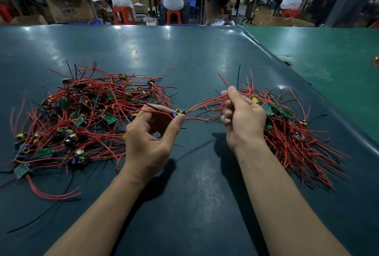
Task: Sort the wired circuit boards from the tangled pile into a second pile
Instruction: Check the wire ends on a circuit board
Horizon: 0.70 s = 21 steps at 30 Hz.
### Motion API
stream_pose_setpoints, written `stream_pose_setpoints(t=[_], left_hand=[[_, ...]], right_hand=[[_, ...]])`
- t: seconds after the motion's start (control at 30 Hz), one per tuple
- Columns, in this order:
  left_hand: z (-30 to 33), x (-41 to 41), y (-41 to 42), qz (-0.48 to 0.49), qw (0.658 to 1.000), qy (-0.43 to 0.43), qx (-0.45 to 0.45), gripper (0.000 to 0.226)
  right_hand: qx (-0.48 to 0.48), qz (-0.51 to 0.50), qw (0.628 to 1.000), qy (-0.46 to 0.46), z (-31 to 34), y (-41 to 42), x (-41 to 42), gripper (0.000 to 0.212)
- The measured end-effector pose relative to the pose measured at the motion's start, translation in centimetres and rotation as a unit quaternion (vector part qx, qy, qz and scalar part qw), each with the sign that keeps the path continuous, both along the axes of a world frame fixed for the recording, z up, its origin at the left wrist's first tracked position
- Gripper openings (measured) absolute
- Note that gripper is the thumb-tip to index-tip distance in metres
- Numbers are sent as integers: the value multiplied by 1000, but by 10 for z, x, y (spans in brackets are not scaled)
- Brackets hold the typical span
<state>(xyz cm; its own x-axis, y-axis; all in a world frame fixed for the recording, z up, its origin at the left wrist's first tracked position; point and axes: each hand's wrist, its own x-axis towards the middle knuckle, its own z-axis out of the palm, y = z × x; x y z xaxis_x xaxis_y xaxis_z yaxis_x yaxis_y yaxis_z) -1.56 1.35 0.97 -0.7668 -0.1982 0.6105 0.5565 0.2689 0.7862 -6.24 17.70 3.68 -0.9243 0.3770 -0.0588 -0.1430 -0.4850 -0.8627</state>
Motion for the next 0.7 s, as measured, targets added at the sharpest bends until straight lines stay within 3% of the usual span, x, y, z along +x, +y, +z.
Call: stream_pose_setpoints(t=[0.17,0.27,0.4,0.53,0.7], left_hand=[[7,-2,-3,10,996,44,82,10],[11,-6,-9,-2,991,47,122,12],[13,-5,-6,-77,978,-9,194,14],[12,-6,-7,-160,957,-81,228,21],[6,-8,-8,-170,956,-122,203,30]], right_hand=[[-29,-63,997,29,2,5,0,27],[34,-38,998,32,3,-1,3,25],[133,59,988,49,0,-17,11,23],[167,193,966,37,-1,-26,17,21],[214,290,932,28,-3,-30,22,31]])
